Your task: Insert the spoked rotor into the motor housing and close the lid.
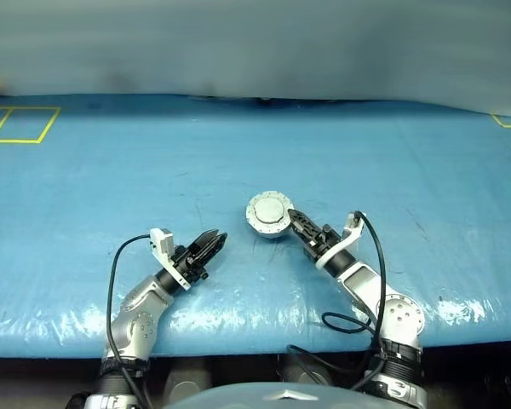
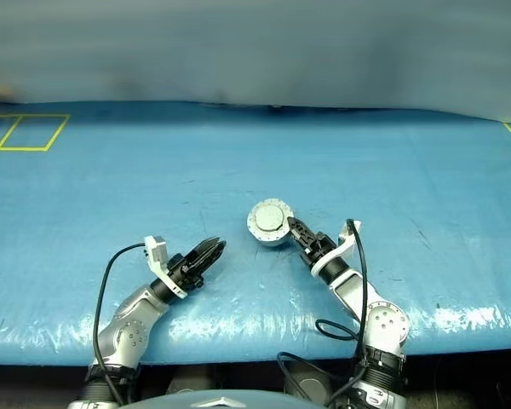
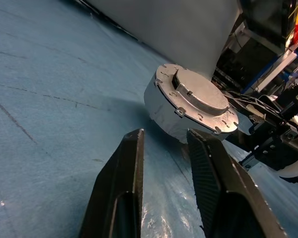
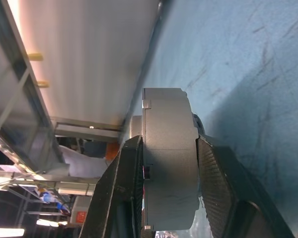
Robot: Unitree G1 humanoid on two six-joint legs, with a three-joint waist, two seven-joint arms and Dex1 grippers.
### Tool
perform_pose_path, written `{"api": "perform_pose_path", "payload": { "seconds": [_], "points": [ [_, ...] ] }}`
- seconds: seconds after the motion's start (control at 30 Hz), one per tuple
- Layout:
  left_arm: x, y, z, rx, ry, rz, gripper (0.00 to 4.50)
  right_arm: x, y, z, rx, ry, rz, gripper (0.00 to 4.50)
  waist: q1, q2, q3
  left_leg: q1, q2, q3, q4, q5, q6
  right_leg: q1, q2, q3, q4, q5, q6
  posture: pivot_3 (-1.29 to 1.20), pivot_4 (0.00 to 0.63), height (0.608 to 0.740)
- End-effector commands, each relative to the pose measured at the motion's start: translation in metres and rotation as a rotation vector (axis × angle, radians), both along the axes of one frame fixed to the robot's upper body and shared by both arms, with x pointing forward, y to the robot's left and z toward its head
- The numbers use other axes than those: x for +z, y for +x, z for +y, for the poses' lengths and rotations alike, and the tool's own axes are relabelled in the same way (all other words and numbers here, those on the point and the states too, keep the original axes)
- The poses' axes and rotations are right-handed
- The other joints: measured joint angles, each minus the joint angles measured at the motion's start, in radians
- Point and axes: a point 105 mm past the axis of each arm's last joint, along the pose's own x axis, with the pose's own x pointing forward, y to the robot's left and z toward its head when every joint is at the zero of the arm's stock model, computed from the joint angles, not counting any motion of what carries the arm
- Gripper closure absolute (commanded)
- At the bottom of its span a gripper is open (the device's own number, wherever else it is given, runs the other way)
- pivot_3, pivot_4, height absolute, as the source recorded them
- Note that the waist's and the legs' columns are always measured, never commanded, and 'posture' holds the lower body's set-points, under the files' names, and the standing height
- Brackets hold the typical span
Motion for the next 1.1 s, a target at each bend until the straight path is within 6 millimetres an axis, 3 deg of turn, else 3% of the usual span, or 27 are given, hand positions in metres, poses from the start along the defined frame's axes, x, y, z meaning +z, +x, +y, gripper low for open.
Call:
{"api": "perform_pose_path", "payload": {
  "seconds": [0.03,0.17,0.3,0.53,0.73,1.03,1.1],
  "points": [
    [0.024,-0.004,-0.005,-0.053,-0.130,-0.037,1.25,0.040,-0.001,0.010,0.050,0.095,-0.150,3.28,-0.001,0.001,0.001,0.000,0.000,0.000,0.000,0.000,0.000,0.000,0.000,0.000,0.000,0.000,0.000,0.00,0.150,0.740],
    [0.035,-0.005,-0.007,-0.093,-0.258,0.018,0.02,0.051,-0.009,0.018,0.105,0.170,-0.187,3.28,-0.004,0.001,0.001,0.000,0.000,0.000,0.000,0.000,0.000,0.000,0.000,0.000,0.000,0.000,0.000,0.00,0.150,0.740],
    [0.039,-0.003,-0.007,-0.141,-0.421,0.136,0.02,0.057,-0.020,0.027,0.172,0.223,-0.215,3.28,-0.004,0.002,0.001,-0.001,0.000,-0.002,0.001,0.000,0.000,0.000,0.000,-0.001,0.000,0.000,0.000,0.00,0.150,0.740],
    [0.037,-0.006,-0.017,-0.198,-0.422,0.212,0.02,0.055,-0.028,0.042,0.242,0.222,-0.201,3.28,-0.003,0.002,0.001,-0.001,0.000,-0.002,0.001,0.000,0.000,0.000,0.000,-0.002,-0.001,0.000,0.000,0.00,0.150,0.740],
    [0.041,-0.010,-0.025,-0.250,-0.444,0.211,0.02,0.040,-0.034,0.061,0.315,0.181,-0.136,3.28,-0.003,0.001,0.001,-0.001,0.000,-0.002,0.001,0.000,0.000,0.000,0.000,-0.002,-0.001,0.000,0.000,0.00,0.150,0.740],
    [0.048,-0.006,-0.022,-0.218,-0.494,0.154,0.02,0.037,-0.034,0.062,0.313,0.167,-0.133,3.28,0.000,0.001,0.001,-0.002,0.000,-0.003,0.002,0.000,0.000,0.000,0.000,-0.002,-0.001,0.000,0.000,0.00,0.150,0.740],
    [0.050,-0.006,-0.021,-0.217,-0.507,0.139,0.39,0.037,-0.032,0.060,0.303,0.162,-0.134,3.28,0.000,0.001,0.001,-0.002,0.000,-0.003,0.002,0.000,0.000,0.000,0.000,-0.002,-0.001,0.000,0.000,0.00,0.150,0.740]
  ]
}}
